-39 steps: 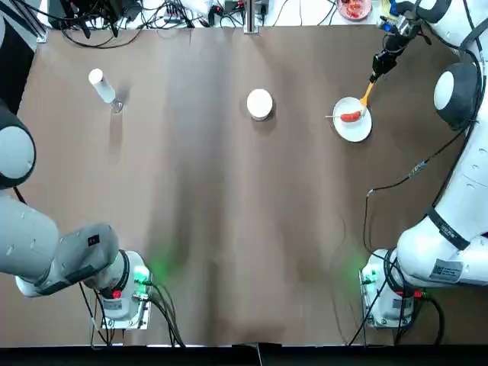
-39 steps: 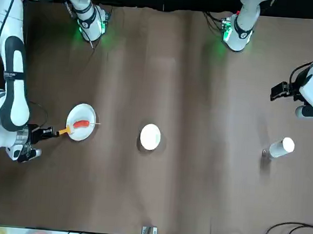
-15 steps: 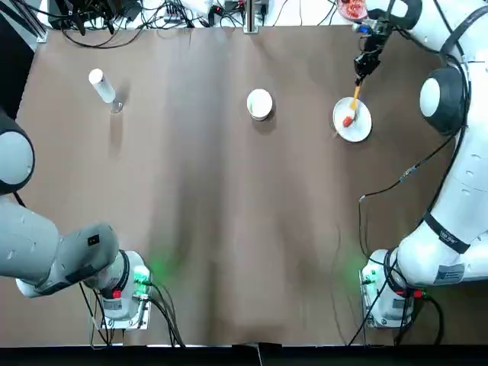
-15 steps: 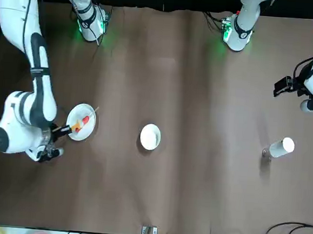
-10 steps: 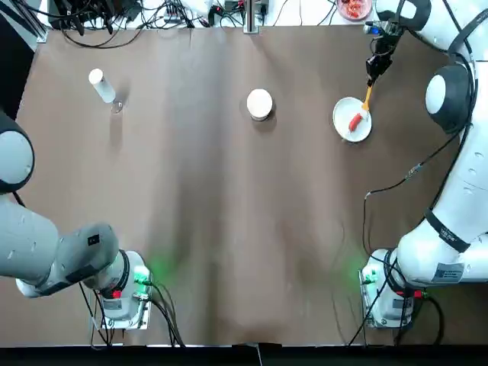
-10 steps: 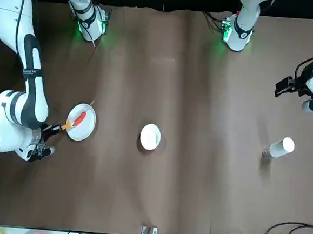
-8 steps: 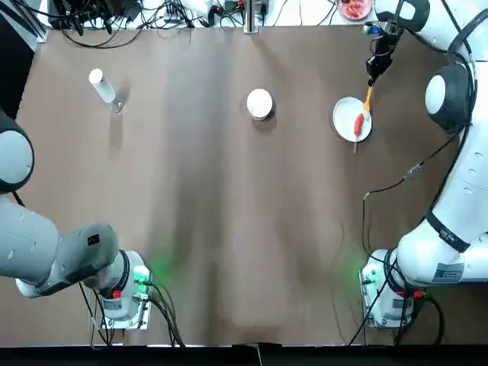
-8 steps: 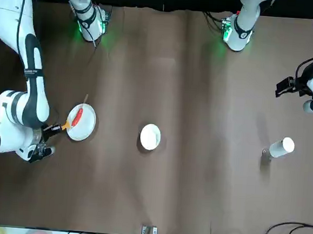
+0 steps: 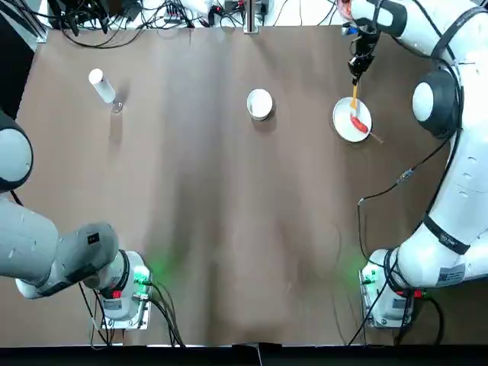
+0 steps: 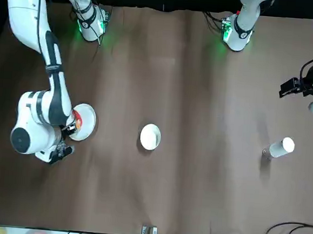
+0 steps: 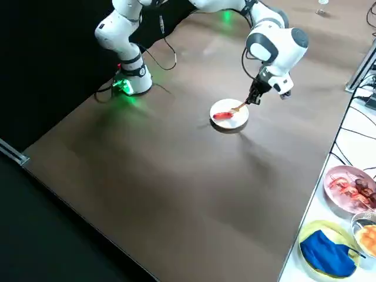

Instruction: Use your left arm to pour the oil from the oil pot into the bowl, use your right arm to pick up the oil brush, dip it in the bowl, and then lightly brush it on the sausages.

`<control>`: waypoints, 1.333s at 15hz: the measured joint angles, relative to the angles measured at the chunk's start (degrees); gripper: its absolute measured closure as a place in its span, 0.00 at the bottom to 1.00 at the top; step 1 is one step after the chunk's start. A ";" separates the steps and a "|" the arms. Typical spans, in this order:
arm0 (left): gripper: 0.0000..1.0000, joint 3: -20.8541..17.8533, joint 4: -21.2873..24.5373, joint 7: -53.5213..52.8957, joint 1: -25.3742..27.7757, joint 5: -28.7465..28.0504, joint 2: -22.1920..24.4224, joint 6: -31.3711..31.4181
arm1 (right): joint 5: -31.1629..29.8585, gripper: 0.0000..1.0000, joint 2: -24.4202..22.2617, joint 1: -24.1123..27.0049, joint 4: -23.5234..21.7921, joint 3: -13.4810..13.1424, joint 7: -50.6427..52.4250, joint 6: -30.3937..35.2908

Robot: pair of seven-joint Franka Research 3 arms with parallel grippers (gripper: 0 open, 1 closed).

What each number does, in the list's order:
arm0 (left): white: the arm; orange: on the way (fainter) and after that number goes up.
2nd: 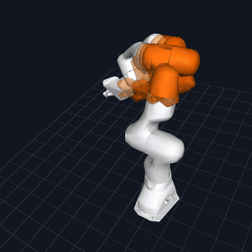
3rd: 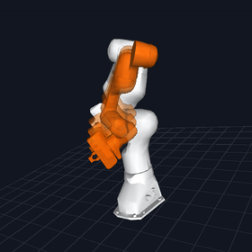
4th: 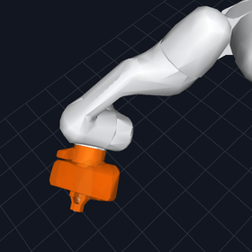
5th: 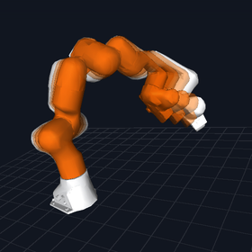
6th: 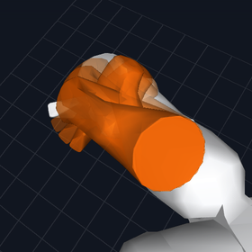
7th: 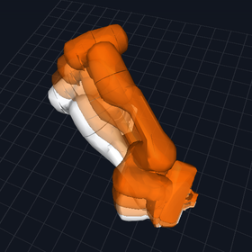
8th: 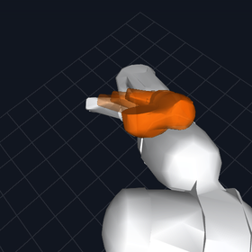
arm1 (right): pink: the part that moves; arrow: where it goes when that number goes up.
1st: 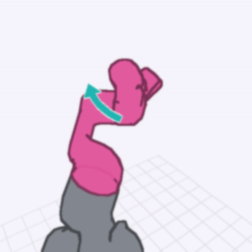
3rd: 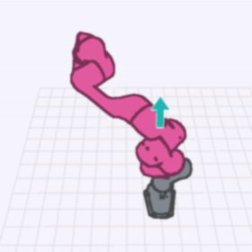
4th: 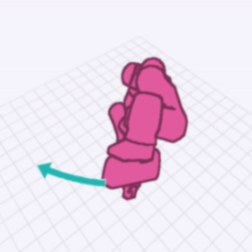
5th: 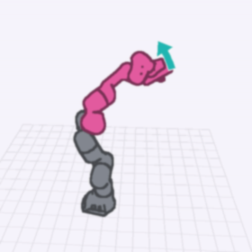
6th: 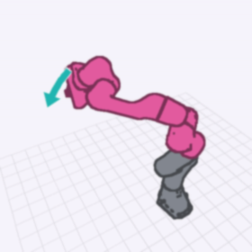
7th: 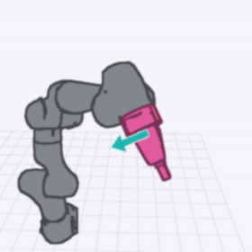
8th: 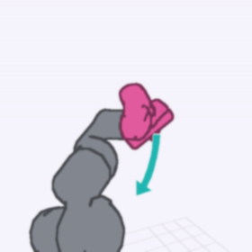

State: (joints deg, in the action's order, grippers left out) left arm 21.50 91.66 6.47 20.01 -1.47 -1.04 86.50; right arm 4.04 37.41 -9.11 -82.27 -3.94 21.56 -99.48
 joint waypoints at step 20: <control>0.00 0.14 0.73 -0.06 -0.03 0.00 -0.33 0.00 | 42.74 0.95 0.06 -9.28 3.11 3.57 -23.16 -8.98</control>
State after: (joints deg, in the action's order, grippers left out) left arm 21.65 92.40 6.41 19.99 -1.47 -1.37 86.50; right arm 46.78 37.47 -18.39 -79.16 -0.37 -1.60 -108.46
